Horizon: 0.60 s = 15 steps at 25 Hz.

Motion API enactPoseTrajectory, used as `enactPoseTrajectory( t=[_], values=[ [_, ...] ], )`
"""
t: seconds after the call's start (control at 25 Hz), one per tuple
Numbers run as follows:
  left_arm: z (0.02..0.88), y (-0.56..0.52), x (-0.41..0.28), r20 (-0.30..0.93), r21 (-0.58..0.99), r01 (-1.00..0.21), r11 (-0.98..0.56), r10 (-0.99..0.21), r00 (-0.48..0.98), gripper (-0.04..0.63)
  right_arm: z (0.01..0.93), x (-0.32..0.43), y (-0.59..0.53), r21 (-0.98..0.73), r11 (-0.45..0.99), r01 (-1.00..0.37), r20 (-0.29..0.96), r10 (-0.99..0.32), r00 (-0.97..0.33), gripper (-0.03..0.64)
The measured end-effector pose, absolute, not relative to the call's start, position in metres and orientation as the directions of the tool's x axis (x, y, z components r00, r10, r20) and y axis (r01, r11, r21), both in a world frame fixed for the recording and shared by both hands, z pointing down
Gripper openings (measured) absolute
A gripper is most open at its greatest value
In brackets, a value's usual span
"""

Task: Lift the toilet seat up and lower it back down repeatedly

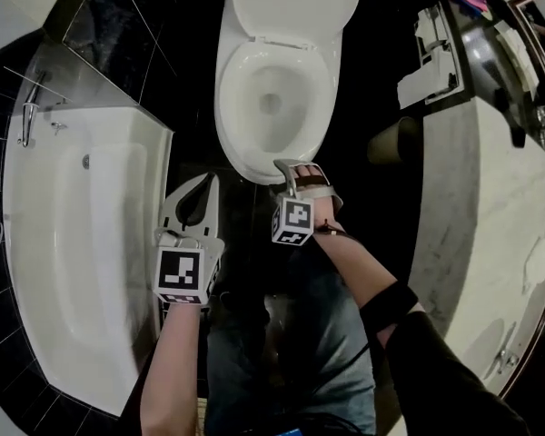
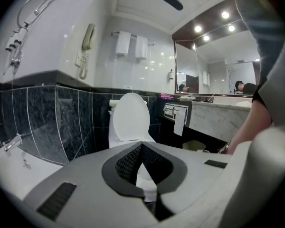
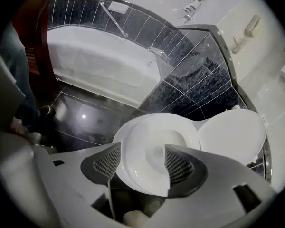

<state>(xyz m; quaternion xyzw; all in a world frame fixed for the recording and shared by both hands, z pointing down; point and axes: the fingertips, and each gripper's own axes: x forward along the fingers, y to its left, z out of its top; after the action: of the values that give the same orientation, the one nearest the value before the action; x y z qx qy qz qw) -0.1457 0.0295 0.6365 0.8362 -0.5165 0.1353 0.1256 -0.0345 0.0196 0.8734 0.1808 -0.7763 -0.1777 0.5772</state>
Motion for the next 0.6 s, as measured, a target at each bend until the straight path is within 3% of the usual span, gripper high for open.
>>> enactPoseTrajectory(
  t=[0.48, 0.6],
  values=[
    [0.702, 0.018, -0.157, 0.333, 0.109, -0.906, -0.408, -0.844, 0.420, 0.002, 0.953, -0.043, 0.008, 0.489, 0.871, -0.056, 0.835, -0.485, -0.260, 0.262],
    [0.710, 0.018, -0.160, 0.326, 0.083, -0.905, -0.416, -0.847, 0.420, 0.002, 0.955, -0.041, 0.009, 0.480, 0.875, -0.059, 0.837, -0.477, -0.269, 0.199]
  ],
)
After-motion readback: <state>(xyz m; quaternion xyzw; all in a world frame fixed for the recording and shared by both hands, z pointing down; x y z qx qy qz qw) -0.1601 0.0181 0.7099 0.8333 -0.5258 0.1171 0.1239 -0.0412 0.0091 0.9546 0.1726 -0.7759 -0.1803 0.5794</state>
